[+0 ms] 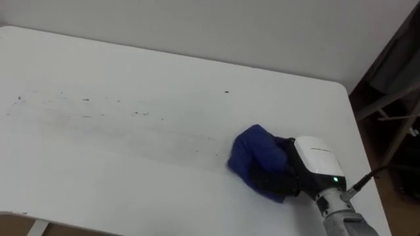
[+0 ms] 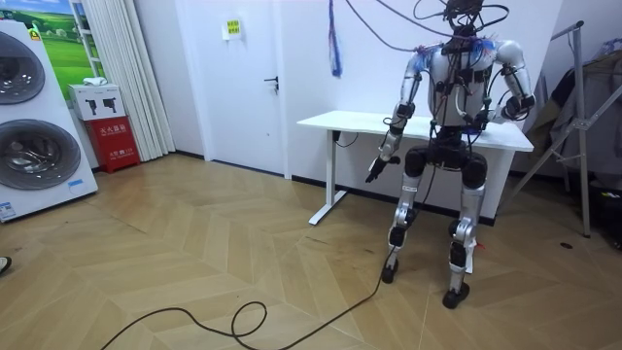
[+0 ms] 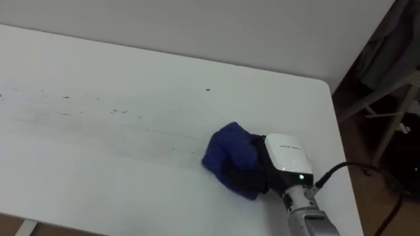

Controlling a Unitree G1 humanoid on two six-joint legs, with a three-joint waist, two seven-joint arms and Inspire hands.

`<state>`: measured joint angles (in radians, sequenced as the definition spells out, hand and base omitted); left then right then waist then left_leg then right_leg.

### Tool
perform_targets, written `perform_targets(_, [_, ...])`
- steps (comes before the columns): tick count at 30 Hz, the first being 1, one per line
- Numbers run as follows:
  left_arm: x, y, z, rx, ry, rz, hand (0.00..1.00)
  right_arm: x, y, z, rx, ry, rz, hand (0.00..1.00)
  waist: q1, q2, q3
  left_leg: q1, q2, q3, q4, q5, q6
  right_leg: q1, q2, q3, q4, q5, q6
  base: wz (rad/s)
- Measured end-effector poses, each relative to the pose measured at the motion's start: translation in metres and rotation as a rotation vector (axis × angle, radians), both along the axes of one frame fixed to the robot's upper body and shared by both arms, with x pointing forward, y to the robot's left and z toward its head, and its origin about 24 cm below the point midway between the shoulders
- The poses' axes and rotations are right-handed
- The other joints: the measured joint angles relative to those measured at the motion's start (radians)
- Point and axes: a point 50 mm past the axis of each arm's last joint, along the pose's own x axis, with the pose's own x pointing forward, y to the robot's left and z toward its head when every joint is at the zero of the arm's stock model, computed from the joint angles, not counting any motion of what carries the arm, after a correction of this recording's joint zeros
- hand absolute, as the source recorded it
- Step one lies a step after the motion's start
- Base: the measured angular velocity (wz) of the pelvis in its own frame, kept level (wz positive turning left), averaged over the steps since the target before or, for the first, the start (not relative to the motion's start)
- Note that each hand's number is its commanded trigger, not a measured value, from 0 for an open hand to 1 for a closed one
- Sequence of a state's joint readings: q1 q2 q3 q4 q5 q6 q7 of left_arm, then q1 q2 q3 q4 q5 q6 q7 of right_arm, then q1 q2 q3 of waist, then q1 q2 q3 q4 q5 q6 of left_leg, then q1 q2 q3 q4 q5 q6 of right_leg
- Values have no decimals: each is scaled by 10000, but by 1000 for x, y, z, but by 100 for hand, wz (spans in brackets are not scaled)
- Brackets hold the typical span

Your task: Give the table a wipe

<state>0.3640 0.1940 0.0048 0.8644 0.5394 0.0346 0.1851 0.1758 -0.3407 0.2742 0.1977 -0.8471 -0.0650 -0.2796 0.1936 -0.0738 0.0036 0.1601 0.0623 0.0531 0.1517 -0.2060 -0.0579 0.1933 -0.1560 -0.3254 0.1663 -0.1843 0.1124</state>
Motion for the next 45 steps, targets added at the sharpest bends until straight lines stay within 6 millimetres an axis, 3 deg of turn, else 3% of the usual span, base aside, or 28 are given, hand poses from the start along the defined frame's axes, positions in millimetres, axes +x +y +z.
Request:
perform_targets(9, [1,-2,0,-131,-68,112,0,2,-5,5,864,-223,-246,0,-575,148,-15,-79,-1,-29,31,0,1,-10,3,101,34,6,-9,0])
perform_targets(12, [4,-1,1,-155,-216,162,0,5,-16,11,1115,-552,-714,0,-780,164,-21,-77,-3,-22,40,3,5,-9,7,143,27,6,-9,0])
perform_targets(17, [9,0,0,-254,-323,201,0,10,-37,27,1519,-1404,-1638,0,-928,150,-27,92,-3,155,9,3,5,54,2,253,19,5,-9,-7])
perform_targets(24, [9,2,-1,-251,-221,458,0,16,-50,56,2381,-3156,-2376,0,-1140,121,3,106,-1,274,4,3,5,2,2,385,20,5,-8,-5])
perform_targets(30, [1,11,1,-87,-245,1027,0,13,-86,74,2433,-4180,-3838,0,-1231,-14,3,80,-1,311,-23,1,6,-144,13,499,63,5,-8,-1])
perform_targets(33, [-7,13,1,-84,-86,1290,0,8,-104,81,2694,-4954,-4837,0,-1412,-89,58,40,0,319,-34,1,8,-194,16,501,65,5,-9,-1])
perform_targets(39, [-15,25,6,170,-227,2233,0,-18,-155,70,3373,-5515,-7947,0,-1735,-199,13,72,11,544,-32,-2,12,-249,16,649,56,5,-9,-6])
perform_targets(41, [-17,32,8,462,-318,2548,0,-40,-174,46,3888,-5062,-9828,0,-1916,-228,1,71,12,615,-46,-3,12,-258,15,665,46,5,-8,-5])
perform_targets(45, [-23,34,9,666,-243,2682,0,-85,-190,-2,4483,-3326,-12780,0,-2186,-260,-74,54,16,843,-50,-3,12,-327,5,748,47,5,-8,-7])
